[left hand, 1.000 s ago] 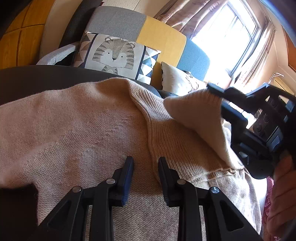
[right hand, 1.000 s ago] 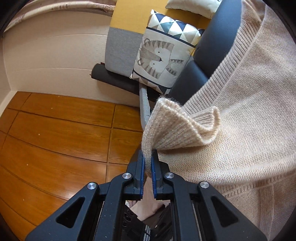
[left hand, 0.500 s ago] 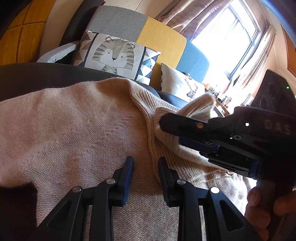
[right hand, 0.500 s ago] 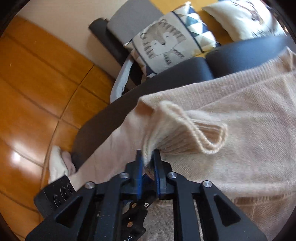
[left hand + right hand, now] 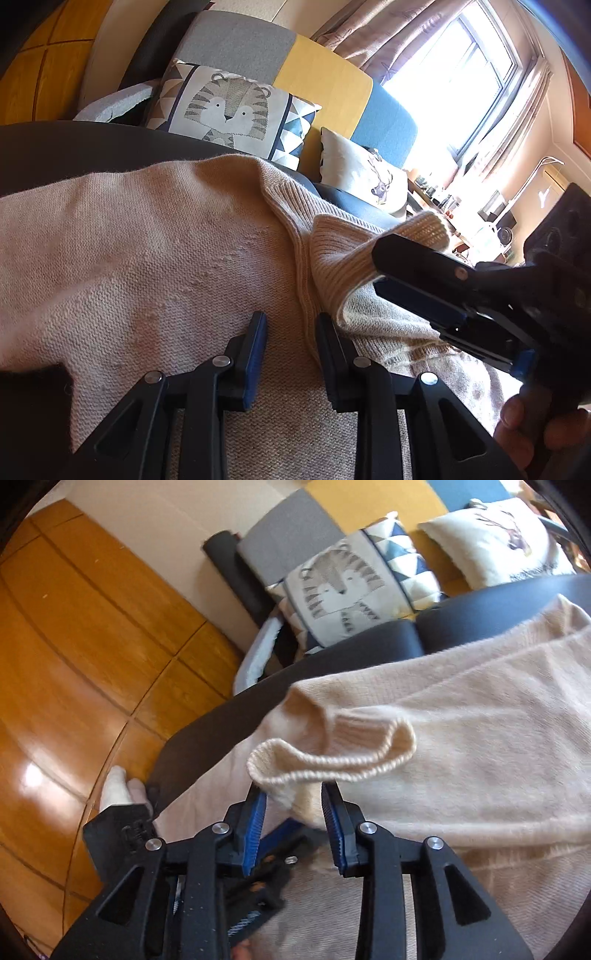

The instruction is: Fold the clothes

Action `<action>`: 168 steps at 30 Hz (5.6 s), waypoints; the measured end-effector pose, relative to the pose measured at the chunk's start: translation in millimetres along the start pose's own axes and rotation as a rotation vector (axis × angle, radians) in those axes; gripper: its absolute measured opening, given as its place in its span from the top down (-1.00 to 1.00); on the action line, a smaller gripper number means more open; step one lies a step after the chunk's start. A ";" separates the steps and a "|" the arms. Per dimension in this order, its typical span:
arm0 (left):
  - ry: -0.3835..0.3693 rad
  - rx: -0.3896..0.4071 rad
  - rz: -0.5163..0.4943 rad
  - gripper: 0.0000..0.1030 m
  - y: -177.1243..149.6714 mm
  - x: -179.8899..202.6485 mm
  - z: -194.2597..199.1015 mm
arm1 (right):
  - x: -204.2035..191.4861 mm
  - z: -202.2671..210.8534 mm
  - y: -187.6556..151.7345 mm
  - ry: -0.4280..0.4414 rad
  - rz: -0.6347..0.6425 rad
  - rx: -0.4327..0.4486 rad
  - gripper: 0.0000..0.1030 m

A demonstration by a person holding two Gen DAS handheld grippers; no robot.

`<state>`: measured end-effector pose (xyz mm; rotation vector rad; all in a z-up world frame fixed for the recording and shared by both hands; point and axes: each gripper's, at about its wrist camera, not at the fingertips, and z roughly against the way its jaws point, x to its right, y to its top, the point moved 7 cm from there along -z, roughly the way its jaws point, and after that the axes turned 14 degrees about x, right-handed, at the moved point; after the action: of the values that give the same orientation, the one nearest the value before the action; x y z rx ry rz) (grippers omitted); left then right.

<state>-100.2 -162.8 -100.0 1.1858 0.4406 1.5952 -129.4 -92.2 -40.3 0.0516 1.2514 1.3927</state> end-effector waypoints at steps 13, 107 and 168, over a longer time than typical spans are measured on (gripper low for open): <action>-0.014 0.001 0.021 0.47 -1.0 -2.8 -0.8 | -9.4 14.0 4.9 0.028 0.043 0.091 0.32; 0.112 0.021 -0.112 0.42 26.7 -1.9 -30.2 | 270.2 218.3 45.8 -0.499 -0.426 0.422 0.86; 0.125 0.037 -0.137 0.42 26.0 1.2 -30.1 | 274.7 116.0 117.6 -0.626 0.110 0.130 0.52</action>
<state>-139.3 -163.3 -92.8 1.0640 0.6219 1.5535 -214.5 214.3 -80.6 0.6079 0.8151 1.2473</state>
